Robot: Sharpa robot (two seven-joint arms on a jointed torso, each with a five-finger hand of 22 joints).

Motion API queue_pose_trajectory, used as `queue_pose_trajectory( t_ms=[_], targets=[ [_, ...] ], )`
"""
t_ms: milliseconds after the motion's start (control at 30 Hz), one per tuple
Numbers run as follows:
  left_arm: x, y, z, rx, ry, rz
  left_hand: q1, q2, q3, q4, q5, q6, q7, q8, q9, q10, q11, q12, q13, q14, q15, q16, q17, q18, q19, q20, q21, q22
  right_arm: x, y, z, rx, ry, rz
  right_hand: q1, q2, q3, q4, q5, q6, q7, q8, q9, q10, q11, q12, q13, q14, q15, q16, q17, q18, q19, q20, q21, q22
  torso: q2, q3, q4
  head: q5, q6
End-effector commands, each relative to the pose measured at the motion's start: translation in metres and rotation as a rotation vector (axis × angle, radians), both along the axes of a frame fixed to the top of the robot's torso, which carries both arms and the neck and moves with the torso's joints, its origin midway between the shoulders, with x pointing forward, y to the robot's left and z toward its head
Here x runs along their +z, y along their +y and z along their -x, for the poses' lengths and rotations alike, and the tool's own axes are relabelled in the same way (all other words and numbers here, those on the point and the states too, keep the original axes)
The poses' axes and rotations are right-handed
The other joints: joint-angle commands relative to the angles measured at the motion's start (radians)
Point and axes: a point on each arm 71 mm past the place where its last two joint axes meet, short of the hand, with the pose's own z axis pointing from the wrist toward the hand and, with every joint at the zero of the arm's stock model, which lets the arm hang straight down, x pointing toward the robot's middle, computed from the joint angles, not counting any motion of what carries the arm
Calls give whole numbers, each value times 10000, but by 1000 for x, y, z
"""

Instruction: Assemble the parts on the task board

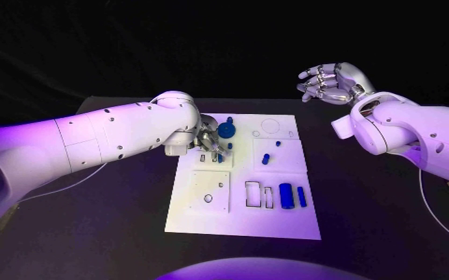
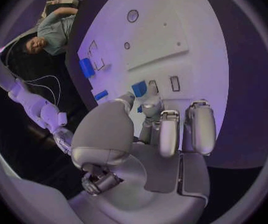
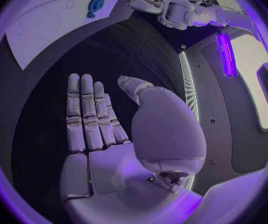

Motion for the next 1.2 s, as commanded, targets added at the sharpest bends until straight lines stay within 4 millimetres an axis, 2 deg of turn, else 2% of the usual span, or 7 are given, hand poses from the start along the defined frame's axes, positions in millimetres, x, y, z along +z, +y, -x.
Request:
queue_pose_trajectory(
  t_ms=[33, 300, 333, 500, 600, 833, 1200],
  targets=[
    [0, -4, 3, -95, 294, 125, 67, -139, 333, -2, 2, -50, -9, -61, 43, -32, -13, 27, 10, 1057, -75, 42, 2633, -119, 12, 37, 55, 32, -1, 2, 0, 159, 21, 61, 10, 114, -8, -71, 87, 57, 266, 47, -15, 52, 41, -28, -33, 34, 43, -51, -14, 114, 30, 46, -49, -25, 5, 13, -9, 14, -25],
    [0, -6, 3, -81, 408, 236, 49, -451, 1124, -7, -1, -25, -3, -156, 151, -45, -10, 21, 25, 1056, -72, 41, 2631, -117, -4, 41, 64, 48, -2, 3, 0, 174, 44, 67, 9, 120, -6, -84, 162, 65, 265, 56, -31, 65, 39, -27, -84, 52, 41, -86, -23, 115, 52, 45, -72, -66, 0, 16, -3, 4, -50],
    [0, -6, 3, -77, 408, 242, -129, -680, 1658, -10, -5, 7, 8, -211, 242, -39, -1, 31, 49, 1057, -63, 42, 2632, -121, -2, 49, 78, 81, -2, 3, 0, 177, 46, 68, 9, 120, -6, -84, 162, 65, 265, 56, -31, 65, 39, -27, -84, 52, 41, -86, -23, 115, 52, 45, -72, -66, 1, 17, -3, 6, -51],
    [0, -7, 3, -27, 427, 305, -111, -742, 2084, -34, 7, 5, -2, -247, 303, -42, -7, 27, 55, 1055, -69, 38, 2626, -119, -8, 44, 77, 84, -2, 3, 0, 184, 52, 72, 7, 125, -4, -88, 192, 71, 265, 60, -38, 69, 39, -27, -107, 57, 42, -103, -28, 114, 60, 44, -83, -85, 4, 18, 0, 0, -66],
    [0, -6, 3, 71, 528, 437, 803, -647, 3363, -719, 2, -73, -76, -262, 424, -96, -88, -41, 21, 1056, -146, 40, 2630, -120, -8, -6, 82, 100, -3, 3, 0, 187, 53, 78, 7, 125, -4, -88, 192, 71, 265, 60, -38, 69, 39, -27, -107, 57, 42, -103, -28, 114, 60, 44, -83, -85, 2, 18, 1, -2, -68],
    [-1, -6, 3, 292, 752, 738, 640, -1028, 5596, -1760, 26, -164, 35, -52, 941, -28, -45, -143, -44, 1057, -101, 42, 2632, -121, -10, -3, 90, 138, -4, 3, -1, 168, 39, 112, 2, 125, -6, -94, 231, 78, 265, 67, -48, 67, 40, -31, -141, 55, 45, -132, -35, 112, 65, 45, -102, -112, 3, 21, 2, 0, -78],
    [2, -3, 3, 753, 840, 1362, 498, -1140, 6288, -2438, 485, -208, 18, 118, 1299, -11, -38, -260, -169, 1057, -98, 42, 2633, -129, 1, 25, 107, 179, -5, 2, -1, 140, 26, 130, -29, 127, -16, -87, 273, 80, 272, 73, -65, 59, 50, -40, -193, 44, 55, -178, -47, 107, 65, 51, -136, -156, 0, 25, -1, 4, -77]
  ],
)
